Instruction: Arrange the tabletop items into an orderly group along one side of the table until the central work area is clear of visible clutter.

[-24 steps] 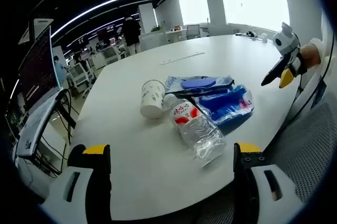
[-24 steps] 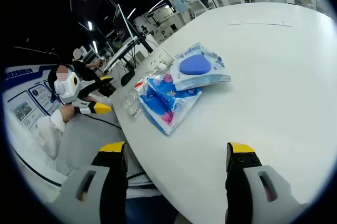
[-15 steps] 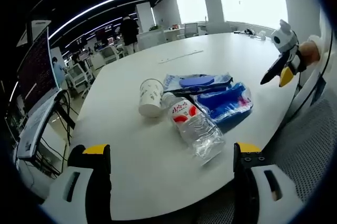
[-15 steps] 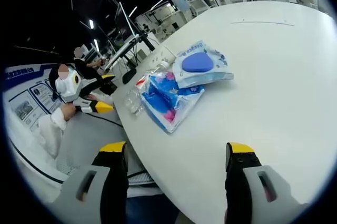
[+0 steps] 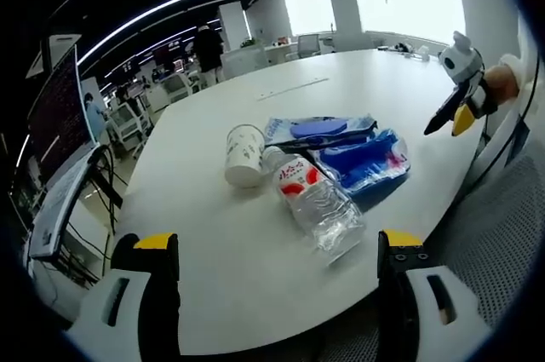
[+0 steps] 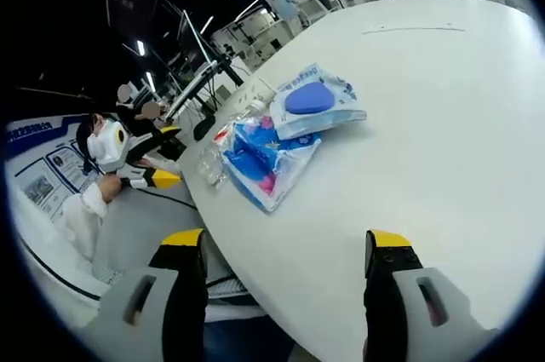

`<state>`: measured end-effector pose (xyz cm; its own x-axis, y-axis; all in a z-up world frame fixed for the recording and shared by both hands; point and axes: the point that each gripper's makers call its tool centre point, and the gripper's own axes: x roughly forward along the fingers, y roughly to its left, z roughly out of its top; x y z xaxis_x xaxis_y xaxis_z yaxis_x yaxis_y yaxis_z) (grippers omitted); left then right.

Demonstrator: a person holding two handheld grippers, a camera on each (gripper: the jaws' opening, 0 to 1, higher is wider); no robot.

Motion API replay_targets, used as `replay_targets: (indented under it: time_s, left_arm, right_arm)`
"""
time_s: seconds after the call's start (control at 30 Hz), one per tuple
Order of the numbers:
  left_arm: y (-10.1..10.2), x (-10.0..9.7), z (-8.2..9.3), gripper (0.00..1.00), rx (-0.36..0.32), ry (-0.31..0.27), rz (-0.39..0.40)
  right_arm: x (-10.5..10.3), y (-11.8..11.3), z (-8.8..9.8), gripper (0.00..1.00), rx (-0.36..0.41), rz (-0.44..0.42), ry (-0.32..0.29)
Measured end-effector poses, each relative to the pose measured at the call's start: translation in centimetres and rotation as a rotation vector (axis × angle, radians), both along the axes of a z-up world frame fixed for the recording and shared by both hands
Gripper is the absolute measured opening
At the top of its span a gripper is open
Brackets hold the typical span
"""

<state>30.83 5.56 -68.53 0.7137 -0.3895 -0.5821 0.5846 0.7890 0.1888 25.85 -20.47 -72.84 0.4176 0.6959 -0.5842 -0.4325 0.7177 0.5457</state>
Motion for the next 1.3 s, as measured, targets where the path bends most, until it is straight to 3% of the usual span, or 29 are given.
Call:
replay_targets:
  time_s: [0.5, 0.73, 1.3]
  left_arm:
    - [-0.1, 0.0, 0.1, 0.99, -0.002, -0.008, 0.002]
    - [-0.2, -0.4, -0.7, 0.99, 0.043, 0.013, -0.018]
    - [-0.2, -0.5, -0.9, 0.98, 0.054, 0.020, -0.029]
  right_arm:
    - [0.2, -0.8, 0.2, 0.73, 0.067, -0.088, 0.032]
    - [0.7, -0.8, 0.7, 0.72, 0.135, -0.153, 0.063]
    - [2.0, -0.6, 1.0, 0.71, 0.210, -0.208, 0.096]
